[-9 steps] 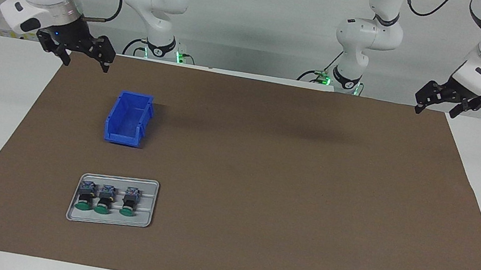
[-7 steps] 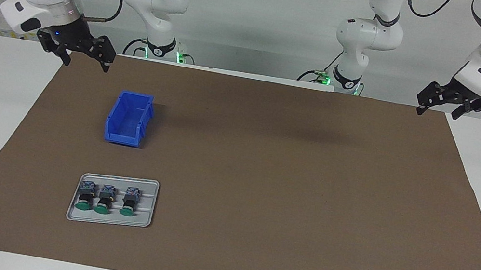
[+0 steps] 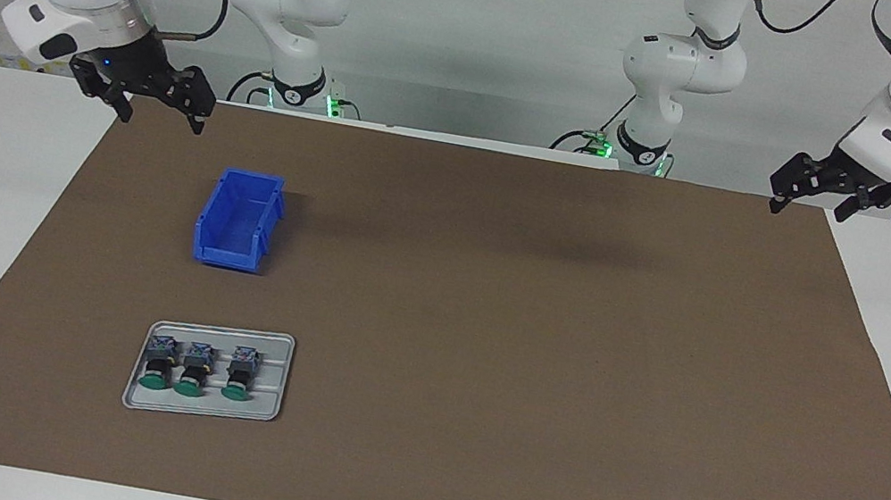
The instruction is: Place and press button with both arms
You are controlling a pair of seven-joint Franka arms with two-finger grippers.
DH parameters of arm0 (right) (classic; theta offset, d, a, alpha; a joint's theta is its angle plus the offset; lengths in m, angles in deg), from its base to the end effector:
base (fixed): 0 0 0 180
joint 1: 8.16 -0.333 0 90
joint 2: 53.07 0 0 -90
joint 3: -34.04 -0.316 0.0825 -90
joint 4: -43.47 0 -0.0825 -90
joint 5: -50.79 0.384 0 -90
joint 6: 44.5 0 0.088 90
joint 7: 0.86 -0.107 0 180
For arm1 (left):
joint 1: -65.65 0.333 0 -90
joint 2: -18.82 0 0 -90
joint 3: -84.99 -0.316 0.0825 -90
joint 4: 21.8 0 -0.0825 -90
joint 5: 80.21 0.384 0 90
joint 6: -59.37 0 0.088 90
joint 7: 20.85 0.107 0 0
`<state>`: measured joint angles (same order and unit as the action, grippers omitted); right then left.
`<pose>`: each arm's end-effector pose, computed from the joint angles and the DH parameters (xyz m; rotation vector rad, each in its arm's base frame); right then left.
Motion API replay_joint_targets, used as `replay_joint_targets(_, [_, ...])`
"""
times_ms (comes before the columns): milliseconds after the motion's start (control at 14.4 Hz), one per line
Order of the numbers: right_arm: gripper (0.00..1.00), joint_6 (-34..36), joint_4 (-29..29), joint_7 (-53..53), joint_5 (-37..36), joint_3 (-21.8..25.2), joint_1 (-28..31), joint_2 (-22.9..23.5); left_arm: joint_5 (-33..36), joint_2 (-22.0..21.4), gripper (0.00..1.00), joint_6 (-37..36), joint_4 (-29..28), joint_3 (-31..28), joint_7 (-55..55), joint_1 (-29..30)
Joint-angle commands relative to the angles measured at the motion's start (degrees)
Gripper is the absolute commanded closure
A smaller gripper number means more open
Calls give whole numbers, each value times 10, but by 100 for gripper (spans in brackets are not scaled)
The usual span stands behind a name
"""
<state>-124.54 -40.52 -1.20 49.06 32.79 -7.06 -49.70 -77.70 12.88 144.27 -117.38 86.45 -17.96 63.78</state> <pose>0.5544 -0.0026 0.6264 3.1060 -0.0102 -0.1985 0.5111 -0.0254 0.6270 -3.0879 0.1642 0.1278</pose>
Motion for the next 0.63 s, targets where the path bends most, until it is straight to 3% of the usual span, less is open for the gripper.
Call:
replay_joint_targets(0, [0,-10,-14,10,9,-1,2,-14,9,1,0,-12,6,-1,7,-3])
replay_joint_targets(139, [0,-11,-15,23,9,-2,1,-14,9,-1,0,-12,3,0,7,-5])
replay_joint_targets(348, [0,-79,-27,34,8,-6,-28,-1,9,-5,0,-9,3,0,3,-5])
replay_joint_targets(557, [0,-173,-22,-6,27,-17,-33,79,9,-6,0,-8,3,0,2,-4])
